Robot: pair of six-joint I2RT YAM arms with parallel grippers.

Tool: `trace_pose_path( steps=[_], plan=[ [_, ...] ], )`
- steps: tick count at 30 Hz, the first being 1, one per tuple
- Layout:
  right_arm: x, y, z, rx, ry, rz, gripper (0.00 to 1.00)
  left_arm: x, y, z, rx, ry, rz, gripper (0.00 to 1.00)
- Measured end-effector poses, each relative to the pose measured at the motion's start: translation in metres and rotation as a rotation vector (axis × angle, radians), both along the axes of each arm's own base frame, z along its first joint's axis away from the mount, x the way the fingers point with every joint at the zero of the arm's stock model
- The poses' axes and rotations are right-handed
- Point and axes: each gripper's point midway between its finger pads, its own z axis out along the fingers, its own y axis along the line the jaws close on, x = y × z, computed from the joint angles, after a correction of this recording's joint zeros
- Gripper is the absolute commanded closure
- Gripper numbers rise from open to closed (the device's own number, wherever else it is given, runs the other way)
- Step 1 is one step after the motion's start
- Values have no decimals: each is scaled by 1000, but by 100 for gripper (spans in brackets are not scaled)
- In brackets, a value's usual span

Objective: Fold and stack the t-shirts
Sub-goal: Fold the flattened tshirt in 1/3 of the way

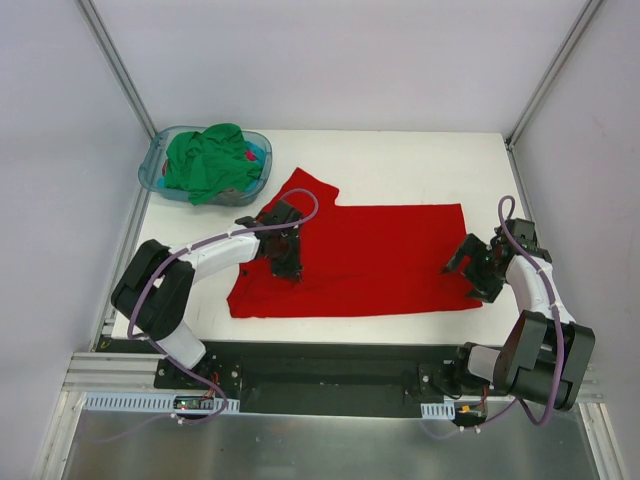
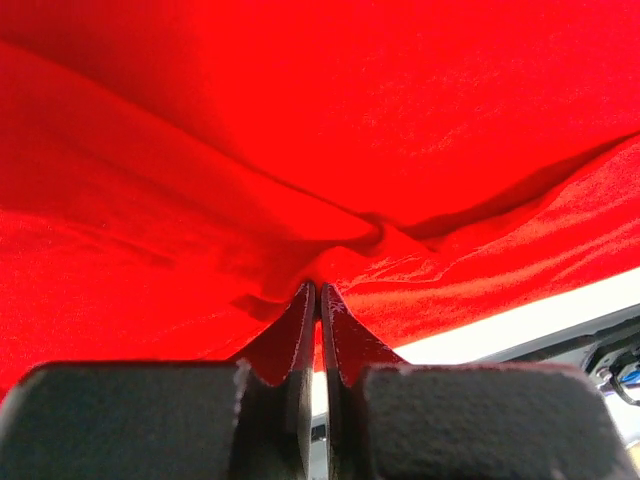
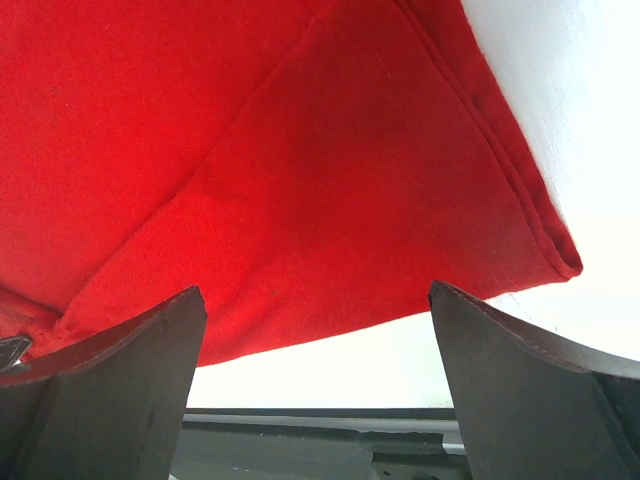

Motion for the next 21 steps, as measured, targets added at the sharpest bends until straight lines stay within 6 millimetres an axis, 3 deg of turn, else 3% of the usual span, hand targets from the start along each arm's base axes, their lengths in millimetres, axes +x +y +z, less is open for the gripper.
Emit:
trace_pose_path(
  steps=[9,21],
  plan=[
    [1,0,0,1,-3,1,4,24,-21,15,-40,-59,-103,100],
    [-1,0,-4,4,16,3,4,43,-60,19,-137,-122,-455,100]
  ],
)
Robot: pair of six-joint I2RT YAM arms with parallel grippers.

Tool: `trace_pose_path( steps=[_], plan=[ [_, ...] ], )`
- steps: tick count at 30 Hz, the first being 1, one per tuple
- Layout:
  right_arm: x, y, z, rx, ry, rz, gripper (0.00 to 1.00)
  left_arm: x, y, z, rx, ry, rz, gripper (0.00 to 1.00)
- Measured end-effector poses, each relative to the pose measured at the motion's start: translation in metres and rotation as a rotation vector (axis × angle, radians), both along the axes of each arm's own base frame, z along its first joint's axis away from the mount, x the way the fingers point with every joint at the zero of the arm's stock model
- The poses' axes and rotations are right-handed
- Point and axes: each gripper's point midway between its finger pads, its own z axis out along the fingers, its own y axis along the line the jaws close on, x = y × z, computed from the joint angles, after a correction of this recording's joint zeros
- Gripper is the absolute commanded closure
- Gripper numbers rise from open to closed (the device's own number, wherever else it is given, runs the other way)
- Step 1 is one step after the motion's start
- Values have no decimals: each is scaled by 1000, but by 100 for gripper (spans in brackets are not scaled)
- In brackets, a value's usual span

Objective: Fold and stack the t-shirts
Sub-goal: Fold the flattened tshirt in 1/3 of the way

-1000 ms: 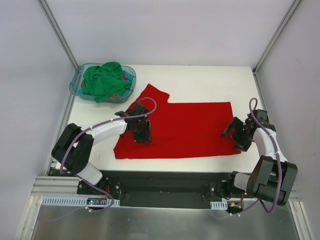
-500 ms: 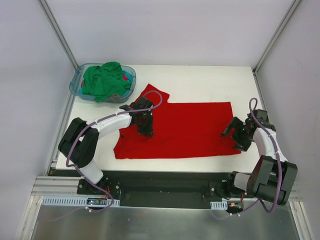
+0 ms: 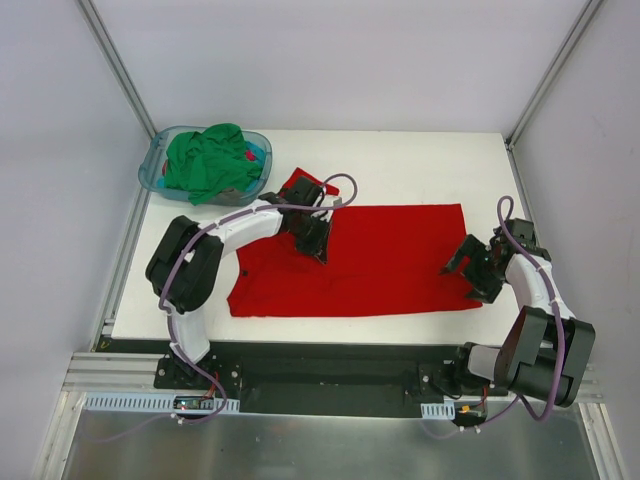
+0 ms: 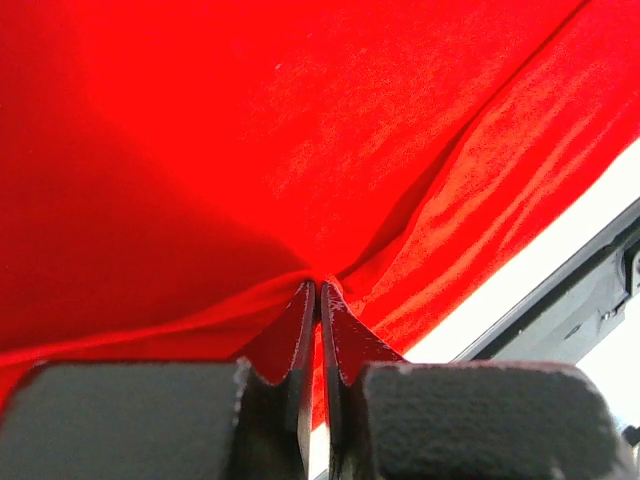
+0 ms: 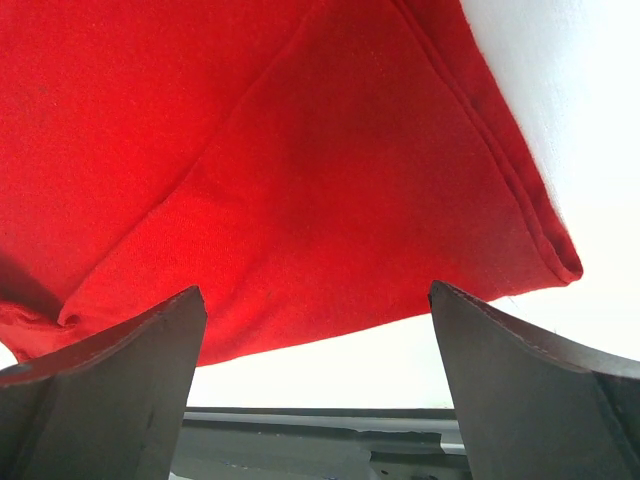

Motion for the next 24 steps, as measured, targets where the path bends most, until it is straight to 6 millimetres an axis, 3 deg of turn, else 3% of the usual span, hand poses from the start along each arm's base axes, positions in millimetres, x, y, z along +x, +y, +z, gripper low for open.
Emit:
trace_pose_path(
  steps=[5,8,9,10,13,15,20,24],
  plan=[
    [0,0,-1,-3,1,3,4,5,-9,1,-21,-13,-88,100],
    [0,0,-1,-3,2,4,4,9,-10,-2,-8,-10,-108,84],
    [0,0,-1,-3,4,4,4,11,-11,-3,-1,-10,-109,59],
    [0,0,-1,-3,4,4,4,13,-11,-4,4,-10,-108,47],
    [-1,-1,-2,-3,7,5,4,21,-12,-6,27,-18,-94,30],
    [-1,-1,-2,-3,7,6,4,23,-11,-5,40,-22,-82,26],
    [-1,0,-2,-3,6,9,4,23,-11,-1,43,-13,-58,1],
    [0,5,2,-21,-15,45,4,27,-6,11,53,-42,-11,1]
  ],
)
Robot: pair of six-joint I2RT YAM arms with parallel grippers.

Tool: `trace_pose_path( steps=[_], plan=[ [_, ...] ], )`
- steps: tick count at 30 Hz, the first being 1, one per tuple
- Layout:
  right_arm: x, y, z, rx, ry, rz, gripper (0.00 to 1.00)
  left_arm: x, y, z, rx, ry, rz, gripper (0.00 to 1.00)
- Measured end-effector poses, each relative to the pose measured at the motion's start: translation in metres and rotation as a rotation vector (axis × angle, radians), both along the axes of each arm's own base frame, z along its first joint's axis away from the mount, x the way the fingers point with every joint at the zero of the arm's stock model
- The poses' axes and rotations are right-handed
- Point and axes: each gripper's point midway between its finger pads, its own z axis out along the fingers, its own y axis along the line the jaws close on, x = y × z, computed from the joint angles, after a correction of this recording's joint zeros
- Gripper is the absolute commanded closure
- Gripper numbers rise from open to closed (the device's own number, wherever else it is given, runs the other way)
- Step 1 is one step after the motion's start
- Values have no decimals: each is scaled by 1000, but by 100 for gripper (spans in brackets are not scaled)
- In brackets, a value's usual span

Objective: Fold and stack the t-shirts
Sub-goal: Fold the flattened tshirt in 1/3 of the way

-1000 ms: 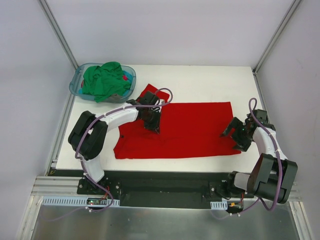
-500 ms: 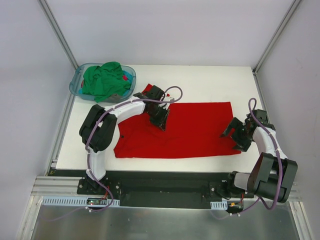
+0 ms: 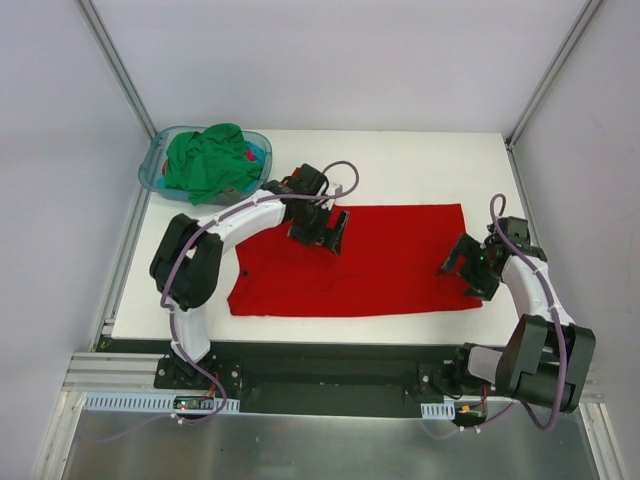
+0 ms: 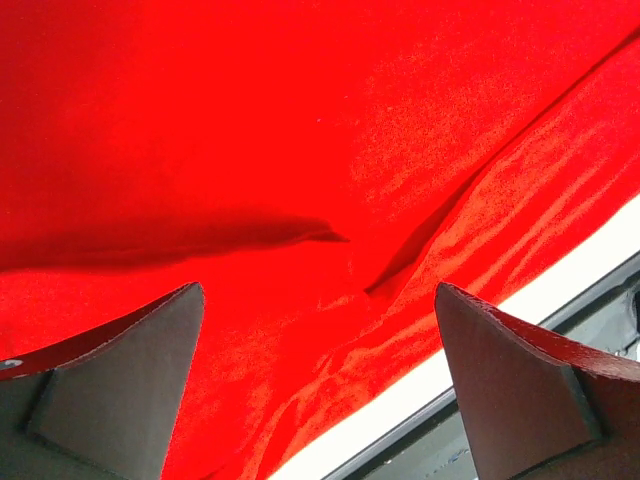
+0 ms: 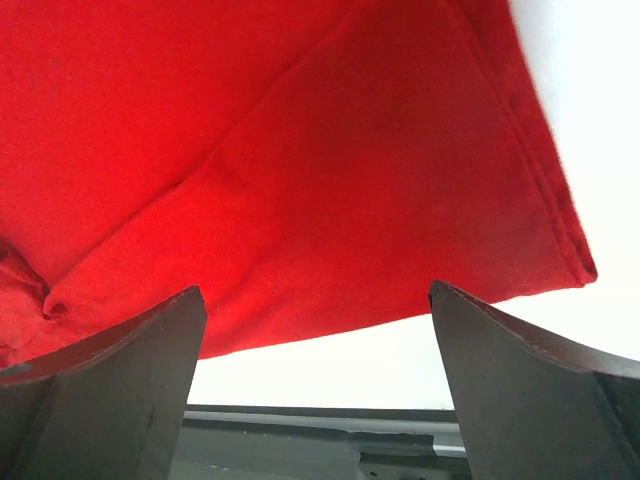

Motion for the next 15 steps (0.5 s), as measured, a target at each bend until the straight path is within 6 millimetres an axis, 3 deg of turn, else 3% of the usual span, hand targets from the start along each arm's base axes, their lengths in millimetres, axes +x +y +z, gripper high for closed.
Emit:
trace_pose_path(
  steps=[5,8,15],
  plan=[
    [1,14,8,-33,-49,90,4,0,22,26,30,-89,121,1],
    [1,25,8,-35,-55,149,4,-10,38,30,48,-99,206,1],
    [4,49,-13,-25,39,248,4,-52,66,-13,106,24,326,1]
  ],
)
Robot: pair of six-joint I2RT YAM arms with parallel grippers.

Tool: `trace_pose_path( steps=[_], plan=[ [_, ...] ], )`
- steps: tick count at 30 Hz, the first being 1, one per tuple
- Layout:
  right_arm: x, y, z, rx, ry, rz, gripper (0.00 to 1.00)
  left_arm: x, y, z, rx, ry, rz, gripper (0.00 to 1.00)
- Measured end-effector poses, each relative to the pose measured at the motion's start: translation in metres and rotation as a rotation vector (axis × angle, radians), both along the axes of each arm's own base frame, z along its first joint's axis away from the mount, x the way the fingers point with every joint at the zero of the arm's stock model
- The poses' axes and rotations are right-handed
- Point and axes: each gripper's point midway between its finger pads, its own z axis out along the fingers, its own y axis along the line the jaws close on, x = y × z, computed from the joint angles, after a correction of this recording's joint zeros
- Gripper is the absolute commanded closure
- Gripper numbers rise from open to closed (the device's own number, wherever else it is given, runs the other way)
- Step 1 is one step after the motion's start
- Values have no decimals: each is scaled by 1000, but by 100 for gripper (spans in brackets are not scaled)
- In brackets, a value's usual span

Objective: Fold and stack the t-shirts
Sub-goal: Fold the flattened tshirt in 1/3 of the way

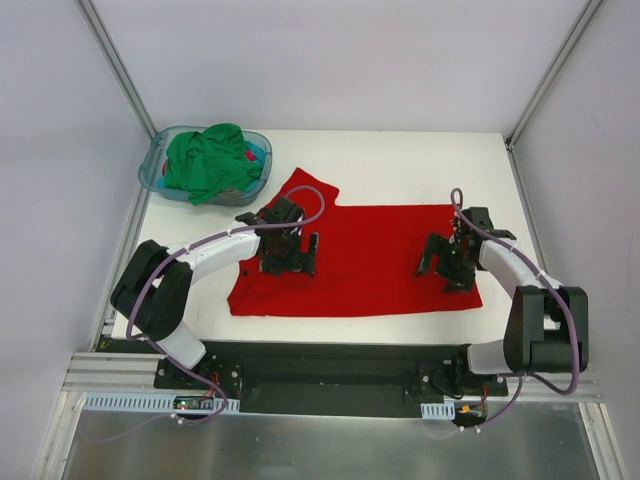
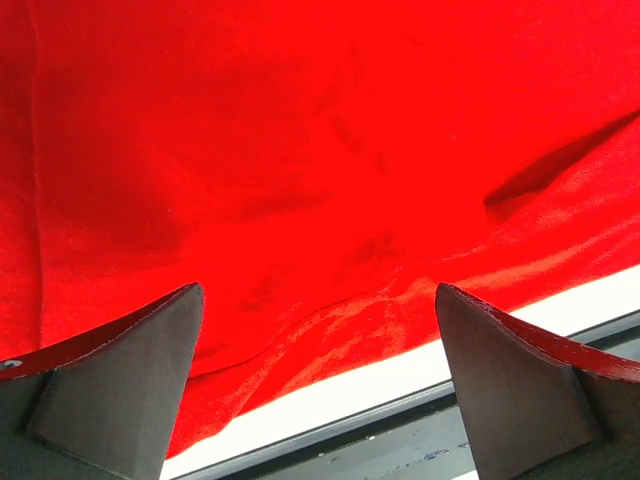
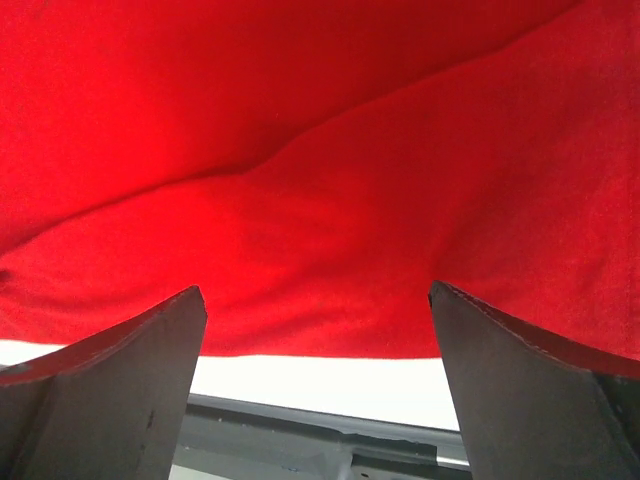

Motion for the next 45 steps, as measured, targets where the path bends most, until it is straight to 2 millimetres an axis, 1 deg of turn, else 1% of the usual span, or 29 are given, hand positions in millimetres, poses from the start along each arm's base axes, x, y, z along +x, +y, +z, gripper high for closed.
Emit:
trace_pose_path(
  steps=[3,6,8,11,15,20,29,32,39,43,45],
  plan=[
    [9,-4,-8,-51,35,-11,4,-12,8,-16,17,48,38,1],
    [14,-12,-14,-101,54,-35,4,-18,12,-25,22,70,63,1],
    [13,-19,-21,-139,84,-57,4,-21,16,-31,24,81,82,1],
    [13,-24,-23,-160,105,-88,4,-19,19,-31,-1,78,115,1],
    [10,-28,-24,-160,111,-130,4,-23,22,-30,-29,60,140,1],
    [-6,-35,-24,-153,114,-183,4,-31,25,-30,-56,53,161,1],
    [-40,-34,-25,-146,124,-230,4,-48,26,-27,-97,83,159,1],
    [-46,-33,-25,-143,126,-240,4,-51,27,-27,-98,88,158,1],
    [-54,-31,-24,-130,110,-255,4,-60,32,-28,-103,91,158,1],
    [-69,-32,-22,-138,119,-276,4,-66,36,-27,-100,96,160,1],
    [-74,-34,-21,-147,126,-282,4,-68,38,-27,-92,102,162,1]
  ],
)
